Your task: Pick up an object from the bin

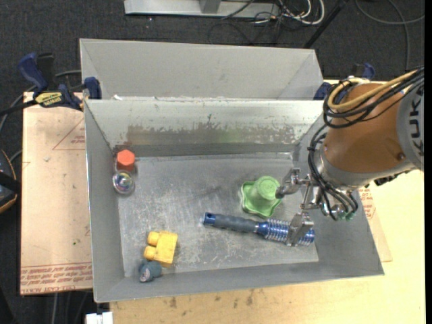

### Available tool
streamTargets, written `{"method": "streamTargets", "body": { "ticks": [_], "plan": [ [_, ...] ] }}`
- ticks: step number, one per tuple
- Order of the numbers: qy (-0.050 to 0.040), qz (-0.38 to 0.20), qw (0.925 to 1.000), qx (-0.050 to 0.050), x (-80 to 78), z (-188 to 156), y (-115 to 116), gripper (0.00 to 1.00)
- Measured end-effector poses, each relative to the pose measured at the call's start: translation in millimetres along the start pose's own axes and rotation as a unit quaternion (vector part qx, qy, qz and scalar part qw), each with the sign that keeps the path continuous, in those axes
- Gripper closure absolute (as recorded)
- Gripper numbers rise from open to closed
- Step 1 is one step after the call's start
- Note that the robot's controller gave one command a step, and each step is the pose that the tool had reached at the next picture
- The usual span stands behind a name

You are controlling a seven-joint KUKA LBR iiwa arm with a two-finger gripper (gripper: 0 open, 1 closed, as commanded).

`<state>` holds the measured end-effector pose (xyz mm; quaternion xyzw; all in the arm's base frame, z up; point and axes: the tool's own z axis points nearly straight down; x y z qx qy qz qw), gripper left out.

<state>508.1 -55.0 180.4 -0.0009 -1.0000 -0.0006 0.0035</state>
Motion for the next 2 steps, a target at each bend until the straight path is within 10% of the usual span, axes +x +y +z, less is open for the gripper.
{"method": "streamTargets", "body": {
  "ticks": [2],
  "plan": [
    [-0.0180, 0.005, 0.9998, 0.003, -12.9, 51.1, 21.5, 0.00]
  ]
}}
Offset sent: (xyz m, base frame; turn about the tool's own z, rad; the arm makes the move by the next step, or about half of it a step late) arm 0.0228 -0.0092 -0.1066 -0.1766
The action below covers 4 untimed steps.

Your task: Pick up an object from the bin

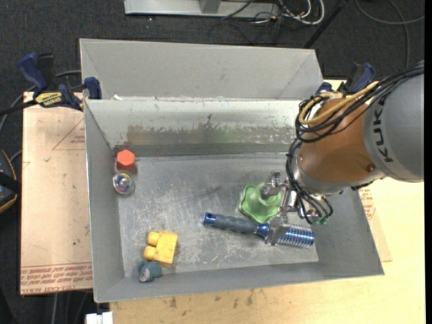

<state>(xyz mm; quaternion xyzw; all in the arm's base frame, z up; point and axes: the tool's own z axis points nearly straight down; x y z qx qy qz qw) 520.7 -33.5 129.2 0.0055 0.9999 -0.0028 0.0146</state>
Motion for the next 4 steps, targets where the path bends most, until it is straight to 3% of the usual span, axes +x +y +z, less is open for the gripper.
{"method": "streamTargets", "body": {
  "ticks": [1, 2, 3, 4],
  "plan": [
    [-0.0019, -0.018, 0.9998, -0.003, -2.2, 0.2, -3.1, 0.00],
    [-0.0077, -0.059, 0.9982, -0.002, -18.2, 2.2, 11.3, 0.00],
    [0.0076, 0.072, 0.9973, -0.004, -60.1, -0.4, 8.3, 0.00],
    [-0.0065, 0.059, 0.9982, -0.003, 11.6, 0.9, -2.3, 0.00]
  ]
}}
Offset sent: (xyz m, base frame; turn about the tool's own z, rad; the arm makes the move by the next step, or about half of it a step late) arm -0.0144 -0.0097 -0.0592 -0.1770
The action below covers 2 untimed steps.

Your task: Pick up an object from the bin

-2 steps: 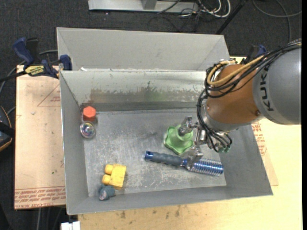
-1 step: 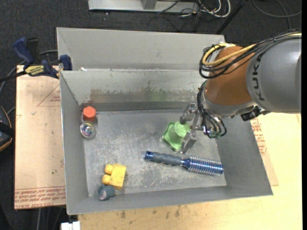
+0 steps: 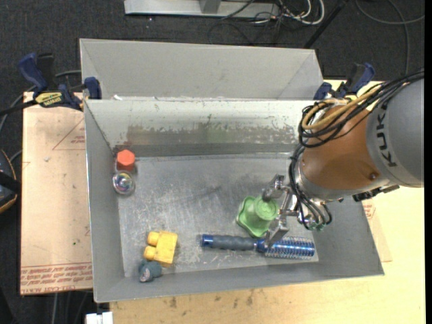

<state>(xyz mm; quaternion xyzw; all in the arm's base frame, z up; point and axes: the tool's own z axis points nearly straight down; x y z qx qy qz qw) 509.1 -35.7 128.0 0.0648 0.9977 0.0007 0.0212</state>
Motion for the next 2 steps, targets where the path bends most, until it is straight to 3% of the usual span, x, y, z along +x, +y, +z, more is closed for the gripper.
{"method": "streamTargets", "body": {
  "ticks": [1, 2],
  "plan": [
    [0.0054, 0.008, 1.0000, 0.001, -7.8, -0.3, 1.6, 0.00],
    [-0.0113, -0.033, 0.9994, 0.001, 16.0, 1.2, 11.4, 0.00]
  ]
}}
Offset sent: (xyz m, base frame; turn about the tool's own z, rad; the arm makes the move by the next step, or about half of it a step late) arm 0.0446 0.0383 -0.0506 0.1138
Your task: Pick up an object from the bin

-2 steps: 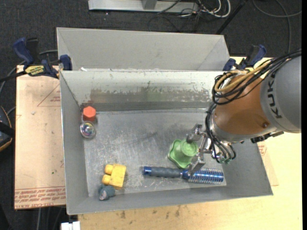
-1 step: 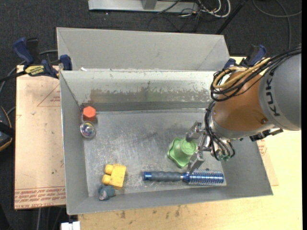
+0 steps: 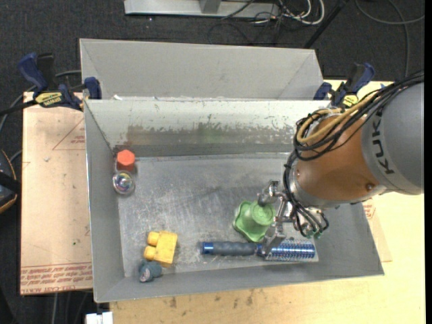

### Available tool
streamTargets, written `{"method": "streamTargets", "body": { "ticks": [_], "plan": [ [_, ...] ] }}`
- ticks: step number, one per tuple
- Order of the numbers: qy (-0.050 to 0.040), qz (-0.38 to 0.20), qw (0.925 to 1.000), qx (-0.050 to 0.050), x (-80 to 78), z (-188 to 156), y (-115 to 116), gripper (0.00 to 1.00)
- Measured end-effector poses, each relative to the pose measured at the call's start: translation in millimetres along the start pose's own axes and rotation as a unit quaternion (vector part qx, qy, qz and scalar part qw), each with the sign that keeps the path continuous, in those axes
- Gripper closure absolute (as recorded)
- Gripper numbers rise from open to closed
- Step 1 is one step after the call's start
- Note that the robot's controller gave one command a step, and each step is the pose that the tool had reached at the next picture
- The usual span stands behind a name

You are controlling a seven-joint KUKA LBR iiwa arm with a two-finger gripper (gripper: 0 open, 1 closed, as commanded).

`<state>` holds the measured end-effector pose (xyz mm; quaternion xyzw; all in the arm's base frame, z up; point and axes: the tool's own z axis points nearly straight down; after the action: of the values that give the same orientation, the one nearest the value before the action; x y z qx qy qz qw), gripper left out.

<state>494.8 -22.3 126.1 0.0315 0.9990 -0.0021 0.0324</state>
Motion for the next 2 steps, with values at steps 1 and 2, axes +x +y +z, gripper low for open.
{"method": "streamTargets", "body": {
  "ticks": [1, 2],
  "plan": [
    [0.0061, 0.006, 1.0000, -0.002, -6.4, -0.3, -1.3, 0.00],
    [0.0040, -0.041, 0.9991, -0.005, -6.5, 0.0, 5.2, 0.00]
  ]
}}
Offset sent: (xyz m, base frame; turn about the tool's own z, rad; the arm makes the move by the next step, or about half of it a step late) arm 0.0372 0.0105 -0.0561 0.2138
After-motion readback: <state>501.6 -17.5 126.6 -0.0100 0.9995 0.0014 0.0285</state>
